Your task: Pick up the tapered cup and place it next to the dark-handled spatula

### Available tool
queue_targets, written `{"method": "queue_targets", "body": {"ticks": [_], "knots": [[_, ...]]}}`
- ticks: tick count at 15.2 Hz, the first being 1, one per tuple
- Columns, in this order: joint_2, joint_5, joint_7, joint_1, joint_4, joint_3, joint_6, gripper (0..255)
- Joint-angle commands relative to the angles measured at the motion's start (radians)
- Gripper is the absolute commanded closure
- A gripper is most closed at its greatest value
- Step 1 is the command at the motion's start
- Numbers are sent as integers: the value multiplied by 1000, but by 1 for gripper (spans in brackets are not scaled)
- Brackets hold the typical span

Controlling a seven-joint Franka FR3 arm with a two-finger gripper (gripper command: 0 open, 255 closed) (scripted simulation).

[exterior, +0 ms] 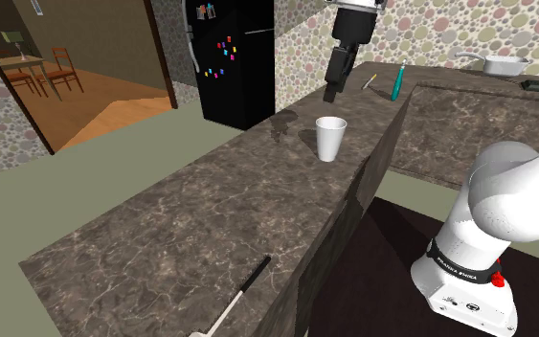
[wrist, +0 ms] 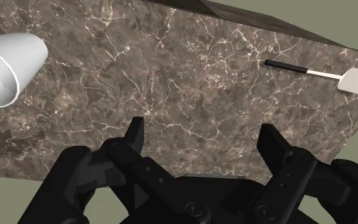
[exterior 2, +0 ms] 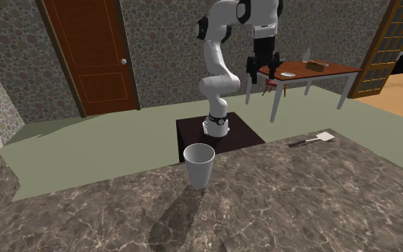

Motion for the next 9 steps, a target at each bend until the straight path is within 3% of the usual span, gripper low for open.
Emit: {"method": "queue_targets", "body": {"ticks": [1, 9], "knots": [[0, 0, 0, 0, 0, 0, 0, 0], [98, -93, -77, -68, -110, -62, 213, 0]]}}
